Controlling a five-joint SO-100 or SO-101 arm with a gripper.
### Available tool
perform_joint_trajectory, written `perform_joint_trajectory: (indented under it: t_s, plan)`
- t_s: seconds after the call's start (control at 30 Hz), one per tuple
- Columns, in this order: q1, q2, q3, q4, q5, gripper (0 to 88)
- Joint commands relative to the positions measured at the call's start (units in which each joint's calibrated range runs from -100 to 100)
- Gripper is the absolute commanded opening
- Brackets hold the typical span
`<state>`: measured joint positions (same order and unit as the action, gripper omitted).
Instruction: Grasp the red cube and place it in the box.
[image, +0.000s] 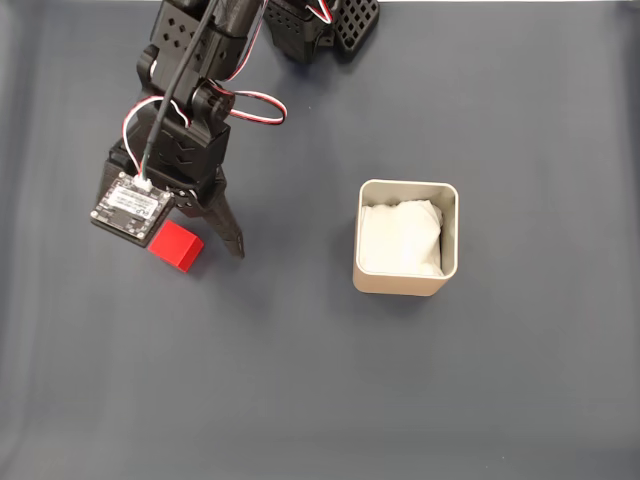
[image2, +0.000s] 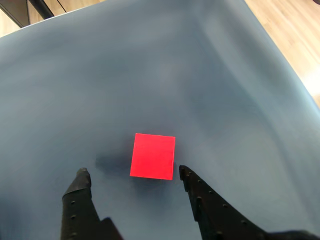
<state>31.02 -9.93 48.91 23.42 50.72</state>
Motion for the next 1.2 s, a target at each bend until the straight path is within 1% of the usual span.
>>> perform_joint_trajectory:
  t_s: [0.0,0.3,0.57,0.63,0.77,0.9,1.07,1.17]
  plan:
    - [-0.7,0.2,-2.9,-0.9,-0.6,42.3]
    - [-0.9,1.3,-4.2,-1.4,-1.1,42.4]
    - [-0.8,1.6,-5.0,-2.9,-1.5,40.5]
    - [-0.9,1.6,-5.0,-2.8,-1.2,35.9]
    - [-0.9,1.6,-5.0,-2.3,-0.2,20.6]
    - [-1.2,1.9,-6.1,0.0,0.5,8.4]
    - [-1.3,2.1,-8.0,3.7,1.1,0.8]
    - [-1.4,2.0,-8.3,4.8,1.5,0.4]
